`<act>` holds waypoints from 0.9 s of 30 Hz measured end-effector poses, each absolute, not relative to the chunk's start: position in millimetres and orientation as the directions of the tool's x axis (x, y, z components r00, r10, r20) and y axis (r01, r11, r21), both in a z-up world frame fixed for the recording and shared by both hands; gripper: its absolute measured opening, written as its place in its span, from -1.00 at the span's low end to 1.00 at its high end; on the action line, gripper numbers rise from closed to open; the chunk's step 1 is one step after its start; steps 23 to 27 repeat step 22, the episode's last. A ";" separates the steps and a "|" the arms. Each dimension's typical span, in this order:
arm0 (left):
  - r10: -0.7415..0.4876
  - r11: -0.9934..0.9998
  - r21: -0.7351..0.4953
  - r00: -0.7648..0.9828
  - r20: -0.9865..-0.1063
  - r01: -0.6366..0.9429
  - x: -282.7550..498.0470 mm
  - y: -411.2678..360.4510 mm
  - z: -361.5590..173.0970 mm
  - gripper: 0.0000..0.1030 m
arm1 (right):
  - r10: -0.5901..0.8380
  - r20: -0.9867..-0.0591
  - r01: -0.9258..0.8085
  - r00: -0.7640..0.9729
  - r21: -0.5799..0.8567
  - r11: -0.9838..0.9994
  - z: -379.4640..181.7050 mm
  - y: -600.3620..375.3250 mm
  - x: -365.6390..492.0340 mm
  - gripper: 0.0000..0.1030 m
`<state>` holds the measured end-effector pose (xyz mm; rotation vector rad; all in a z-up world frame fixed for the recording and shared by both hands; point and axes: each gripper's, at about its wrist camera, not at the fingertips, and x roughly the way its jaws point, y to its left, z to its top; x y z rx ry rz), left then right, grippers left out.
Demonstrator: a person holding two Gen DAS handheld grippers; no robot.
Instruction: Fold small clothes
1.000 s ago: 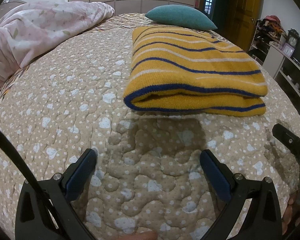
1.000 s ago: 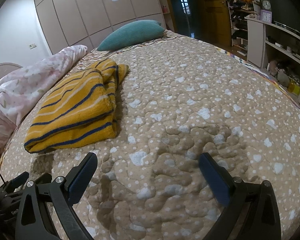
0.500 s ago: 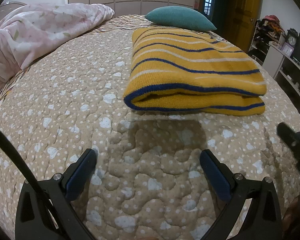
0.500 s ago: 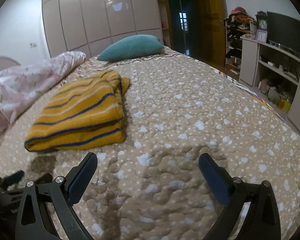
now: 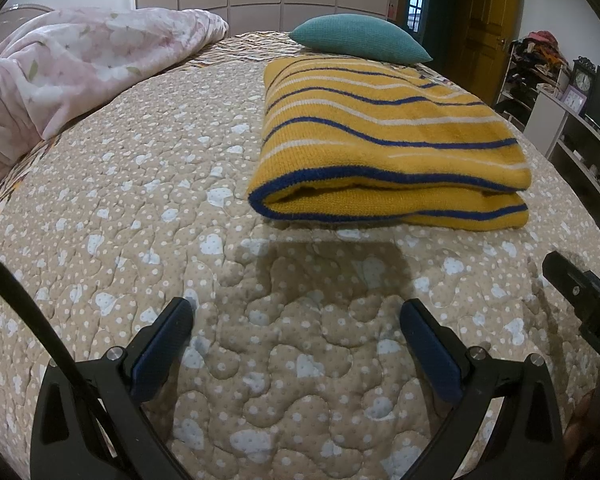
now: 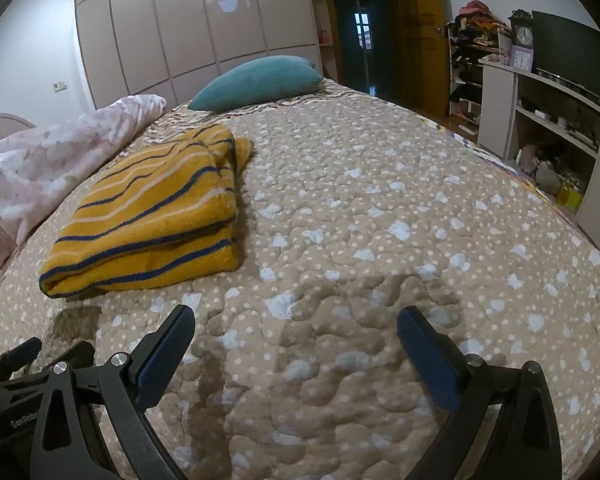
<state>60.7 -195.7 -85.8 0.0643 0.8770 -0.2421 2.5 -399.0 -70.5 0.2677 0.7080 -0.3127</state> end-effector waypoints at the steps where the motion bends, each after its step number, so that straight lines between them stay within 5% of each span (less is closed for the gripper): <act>1: -0.183 0.971 -0.043 0.614 -0.768 0.236 60.7 -195.8 -85.7 1.00 | -0.189 -0.671 0.368 0.717 0.134 0.920 -70.9 -399.0 2.7 1.00; 27: -0.183 0.971 -0.043 0.614 -0.768 0.236 60.6 -196.5 -85.8 1.00 | -0.178 -0.689 0.362 0.703 0.130 0.923 -78.7 -399.3 8.5 1.00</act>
